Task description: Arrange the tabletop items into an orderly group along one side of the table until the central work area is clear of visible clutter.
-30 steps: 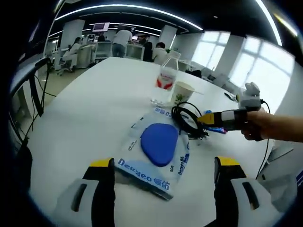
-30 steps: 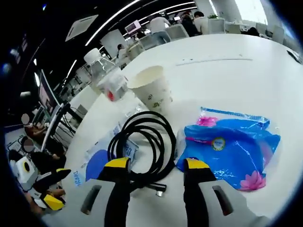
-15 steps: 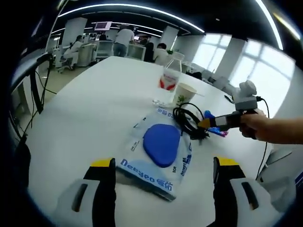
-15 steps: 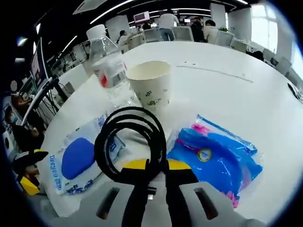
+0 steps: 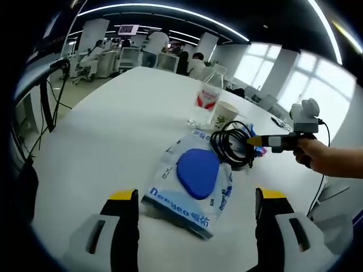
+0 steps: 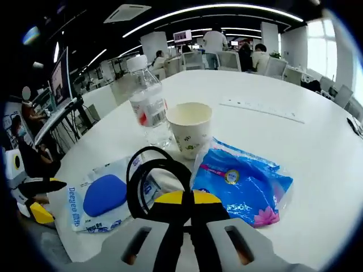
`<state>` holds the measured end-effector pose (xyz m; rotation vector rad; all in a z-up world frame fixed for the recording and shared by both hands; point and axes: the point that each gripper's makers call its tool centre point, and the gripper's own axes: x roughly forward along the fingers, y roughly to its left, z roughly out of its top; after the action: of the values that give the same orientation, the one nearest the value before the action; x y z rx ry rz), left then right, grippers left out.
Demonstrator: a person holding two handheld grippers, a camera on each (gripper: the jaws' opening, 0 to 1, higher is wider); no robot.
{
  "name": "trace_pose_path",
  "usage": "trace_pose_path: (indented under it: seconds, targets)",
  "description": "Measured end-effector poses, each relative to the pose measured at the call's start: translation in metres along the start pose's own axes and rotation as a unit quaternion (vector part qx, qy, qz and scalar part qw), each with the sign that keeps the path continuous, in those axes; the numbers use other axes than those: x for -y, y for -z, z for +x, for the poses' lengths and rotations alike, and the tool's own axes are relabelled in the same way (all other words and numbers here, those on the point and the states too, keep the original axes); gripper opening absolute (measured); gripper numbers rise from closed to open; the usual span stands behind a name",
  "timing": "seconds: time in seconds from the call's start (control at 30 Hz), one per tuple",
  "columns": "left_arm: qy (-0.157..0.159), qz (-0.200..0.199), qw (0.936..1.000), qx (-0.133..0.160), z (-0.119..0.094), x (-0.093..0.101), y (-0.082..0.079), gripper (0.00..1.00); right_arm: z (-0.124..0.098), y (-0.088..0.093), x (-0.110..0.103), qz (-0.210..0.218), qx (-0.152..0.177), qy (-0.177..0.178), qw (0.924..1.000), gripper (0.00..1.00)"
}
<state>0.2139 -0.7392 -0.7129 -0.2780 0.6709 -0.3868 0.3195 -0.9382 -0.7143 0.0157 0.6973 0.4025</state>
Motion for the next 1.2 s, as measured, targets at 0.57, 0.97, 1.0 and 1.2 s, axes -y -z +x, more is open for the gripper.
trace_pose_path:
  seconds: [0.57, 0.97, 1.0, 1.2]
  targets:
    - [0.03, 0.013, 0.9994, 0.014, 0.001, 0.027, -0.01, 0.78, -0.036, 0.003, -0.005, -0.025, 0.034, -0.048, 0.998, 0.0]
    - [0.116, -0.016, 0.9924, 0.036, 0.008, 0.073, -0.037, 0.75, -0.096, -0.008, -0.021, -0.106, 0.075, -0.088, 0.9876, 0.0]
    - [0.14, -0.034, 0.9886, 0.044, 0.007, 0.082, -0.046, 0.73, -0.104, -0.008, -0.028, -0.127, 0.079, -0.1, 0.9837, 0.0]
    - [0.226, -0.135, 0.9632, 0.055, 0.011, 0.114, -0.089, 0.71, -0.141, -0.009, -0.059, -0.225, 0.09, -0.148, 0.9588, 0.0]
